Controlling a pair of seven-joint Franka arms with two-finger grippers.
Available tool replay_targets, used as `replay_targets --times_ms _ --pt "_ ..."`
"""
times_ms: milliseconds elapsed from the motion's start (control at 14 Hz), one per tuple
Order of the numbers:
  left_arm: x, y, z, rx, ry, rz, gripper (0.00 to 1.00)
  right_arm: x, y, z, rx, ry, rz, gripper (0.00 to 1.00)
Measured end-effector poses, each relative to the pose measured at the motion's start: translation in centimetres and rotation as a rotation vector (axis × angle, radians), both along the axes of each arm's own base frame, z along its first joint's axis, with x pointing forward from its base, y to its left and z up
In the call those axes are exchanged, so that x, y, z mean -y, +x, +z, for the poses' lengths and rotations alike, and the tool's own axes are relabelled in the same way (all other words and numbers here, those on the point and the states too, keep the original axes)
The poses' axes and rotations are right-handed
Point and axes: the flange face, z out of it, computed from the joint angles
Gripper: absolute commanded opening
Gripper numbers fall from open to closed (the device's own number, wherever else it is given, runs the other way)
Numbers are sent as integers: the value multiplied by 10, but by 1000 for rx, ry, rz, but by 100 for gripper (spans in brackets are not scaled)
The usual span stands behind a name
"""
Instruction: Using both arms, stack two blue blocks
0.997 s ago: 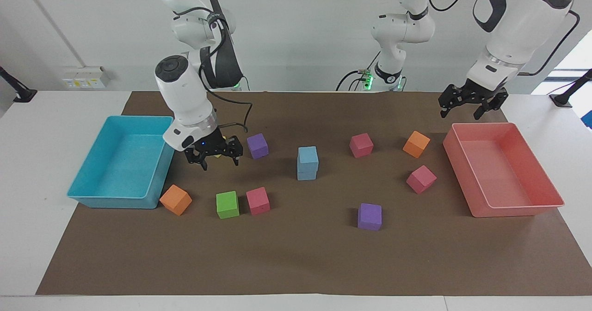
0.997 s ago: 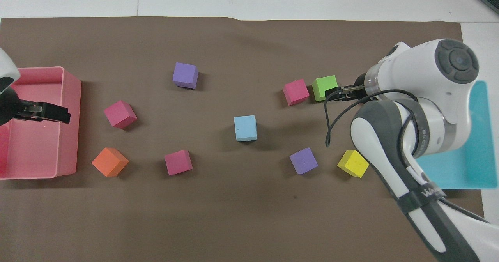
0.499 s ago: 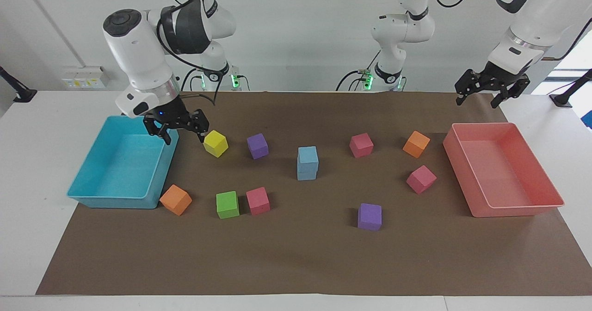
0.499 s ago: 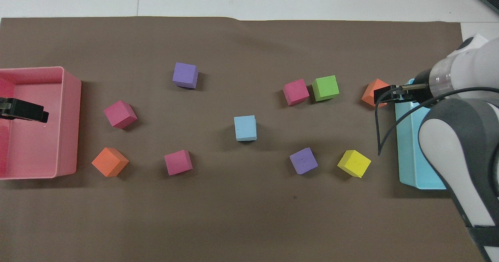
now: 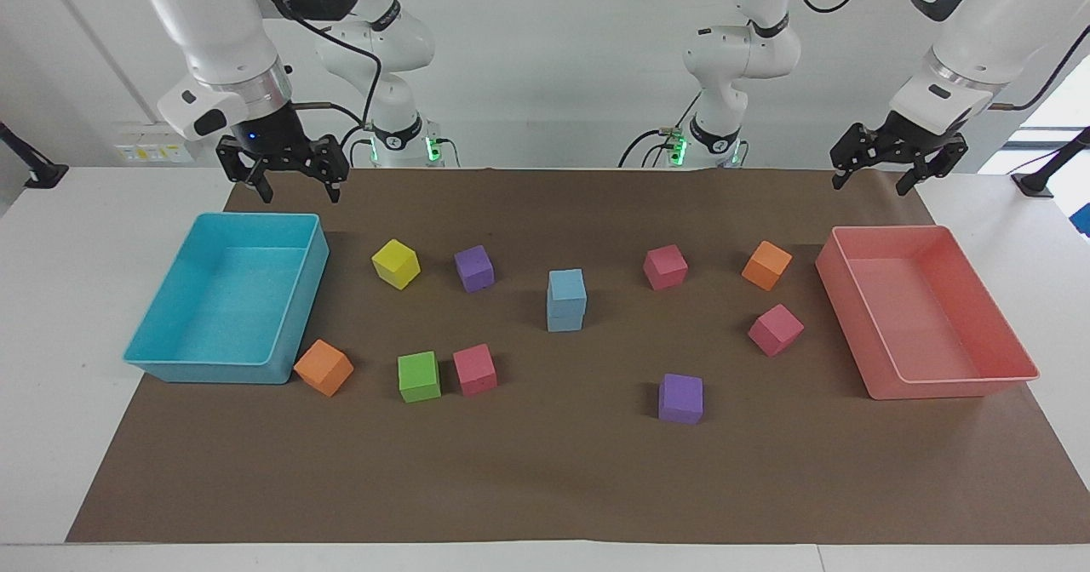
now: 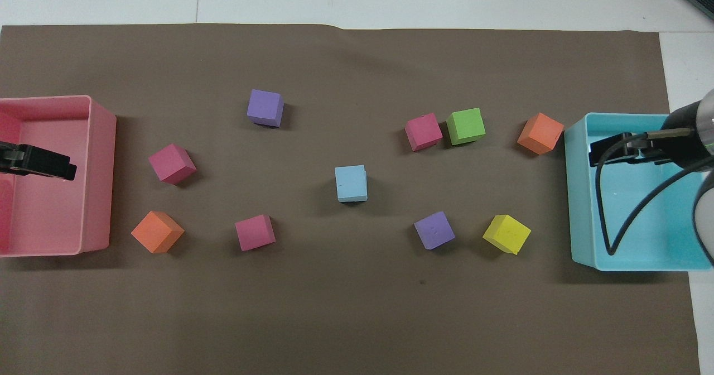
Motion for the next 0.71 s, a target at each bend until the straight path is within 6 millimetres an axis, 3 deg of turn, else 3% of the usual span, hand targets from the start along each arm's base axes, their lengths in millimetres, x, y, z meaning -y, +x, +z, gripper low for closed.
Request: replay_targets --times_ms 285,712 --pt "0 5 -5 -7 3 0 100 4 -23 32 14 5 -2 100" --pt "3 10 -11 -14 4 6 100 14 -26 39 24 5 12 100"
